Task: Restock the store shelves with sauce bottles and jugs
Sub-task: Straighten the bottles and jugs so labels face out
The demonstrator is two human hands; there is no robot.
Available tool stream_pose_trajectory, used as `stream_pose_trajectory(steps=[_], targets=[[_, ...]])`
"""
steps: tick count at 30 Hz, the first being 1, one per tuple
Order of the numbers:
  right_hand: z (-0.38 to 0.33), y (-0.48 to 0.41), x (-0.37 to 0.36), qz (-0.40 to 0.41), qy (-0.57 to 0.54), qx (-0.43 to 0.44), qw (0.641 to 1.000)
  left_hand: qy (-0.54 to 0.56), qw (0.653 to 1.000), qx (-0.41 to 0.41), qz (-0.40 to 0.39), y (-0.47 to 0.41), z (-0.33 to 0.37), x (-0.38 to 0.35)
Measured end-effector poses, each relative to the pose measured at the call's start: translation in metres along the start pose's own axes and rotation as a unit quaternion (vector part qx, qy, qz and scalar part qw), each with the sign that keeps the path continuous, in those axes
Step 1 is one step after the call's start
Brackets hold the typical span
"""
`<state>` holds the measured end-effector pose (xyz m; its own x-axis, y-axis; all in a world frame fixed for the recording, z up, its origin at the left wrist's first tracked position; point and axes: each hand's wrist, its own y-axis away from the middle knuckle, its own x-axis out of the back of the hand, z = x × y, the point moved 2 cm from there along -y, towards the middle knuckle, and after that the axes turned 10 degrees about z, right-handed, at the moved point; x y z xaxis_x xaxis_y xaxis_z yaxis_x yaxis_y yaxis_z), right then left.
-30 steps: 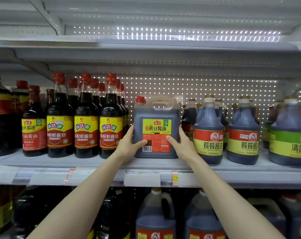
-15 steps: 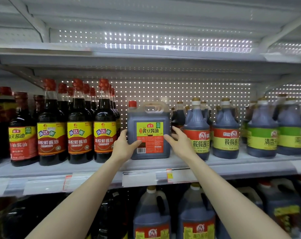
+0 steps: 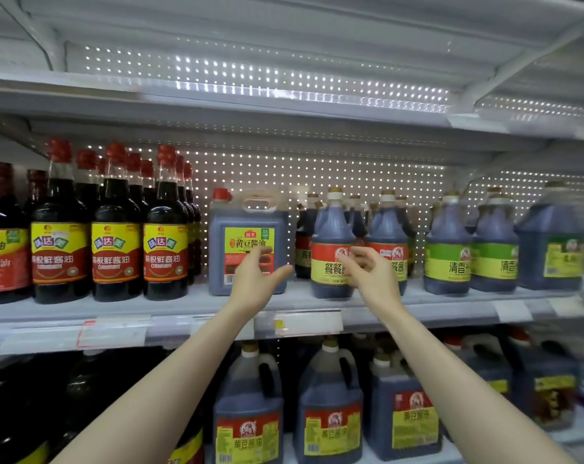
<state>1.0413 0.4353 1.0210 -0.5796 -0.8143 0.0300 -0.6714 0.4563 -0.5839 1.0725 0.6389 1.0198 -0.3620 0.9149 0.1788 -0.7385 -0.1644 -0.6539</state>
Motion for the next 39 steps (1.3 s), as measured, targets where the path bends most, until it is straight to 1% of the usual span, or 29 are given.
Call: stream_pose_trajectory(steps=[3,7,13,15,18,20,25,39], targets=[[0.009,-0.009,0.019,0.000,-0.004,0.003,1.000,0.015,1.000,0.015,-0.013,0.008,0.004,-0.024],[0.020,-0.027,0.034,-0.024,0.005,0.005,1.000,0.017,0.999,0.034,-0.016,0.011,0.010,-0.055],[0.031,-0.050,0.031,-0.103,-0.006,-0.005,0.995,-0.012,0.997,0.064,-0.028,0.009,0.011,-0.086],[0.033,-0.056,0.026,-0.126,-0.014,-0.008,0.992,-0.015,0.997,0.062,-0.035,0.006,0.015,-0.092],[0.038,-0.061,0.019,-0.158,-0.048,-0.020,0.986,-0.008,0.996,0.060,-0.058,0.004,0.020,-0.100],[0.039,-0.063,0.016,-0.175,-0.070,-0.019,0.982,-0.008,0.996,0.062,-0.060,0.001,0.018,-0.102],[0.042,-0.068,0.011,-0.189,-0.079,0.001,0.979,-0.015,0.996,0.064,-0.056,-0.008,0.013,-0.102],[0.053,-0.079,-0.006,-0.186,-0.050,0.002,0.981,-0.037,0.993,0.072,-0.084,-0.026,0.002,-0.107]])
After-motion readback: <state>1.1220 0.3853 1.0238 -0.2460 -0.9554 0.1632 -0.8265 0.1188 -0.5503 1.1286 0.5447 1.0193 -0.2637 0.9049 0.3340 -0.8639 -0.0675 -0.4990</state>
